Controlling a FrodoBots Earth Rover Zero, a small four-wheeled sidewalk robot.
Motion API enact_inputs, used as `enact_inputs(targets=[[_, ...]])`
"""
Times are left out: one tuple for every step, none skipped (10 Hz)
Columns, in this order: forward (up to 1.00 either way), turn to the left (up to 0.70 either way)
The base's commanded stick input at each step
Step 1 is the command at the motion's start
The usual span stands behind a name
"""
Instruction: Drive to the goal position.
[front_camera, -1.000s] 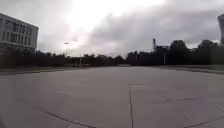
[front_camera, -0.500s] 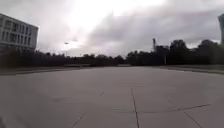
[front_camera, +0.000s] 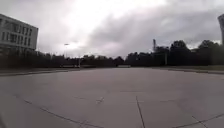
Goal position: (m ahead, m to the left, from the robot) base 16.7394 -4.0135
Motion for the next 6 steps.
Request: enact_inputs(targets=[[0.70,0.00],[0.70,0.00],[0.70,0.00],[0.70,0.00],[0.70,0.00],[0.70,0.00]])
